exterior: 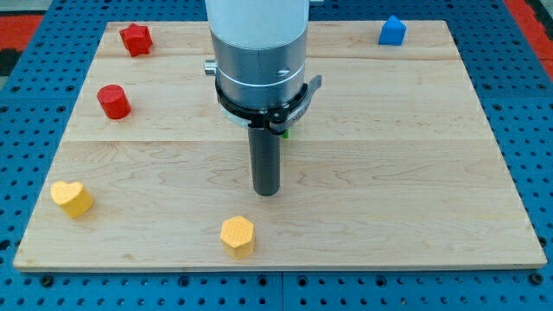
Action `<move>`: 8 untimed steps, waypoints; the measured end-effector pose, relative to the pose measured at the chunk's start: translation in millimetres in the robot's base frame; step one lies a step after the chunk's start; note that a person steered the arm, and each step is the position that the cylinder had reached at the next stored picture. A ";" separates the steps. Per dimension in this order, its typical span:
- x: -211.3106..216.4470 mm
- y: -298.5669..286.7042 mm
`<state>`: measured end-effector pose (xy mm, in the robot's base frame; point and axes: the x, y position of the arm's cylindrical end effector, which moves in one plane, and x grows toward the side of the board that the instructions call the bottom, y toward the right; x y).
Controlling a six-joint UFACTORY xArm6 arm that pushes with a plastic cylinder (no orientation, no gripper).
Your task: Point your arm closer to the green star
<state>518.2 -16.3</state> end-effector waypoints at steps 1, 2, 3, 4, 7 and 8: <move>0.0 -7.0; 0.0 -27.9; -4.1 -65.4; -28.2 -105.9; -113.7 -10.5; -122.2 32.9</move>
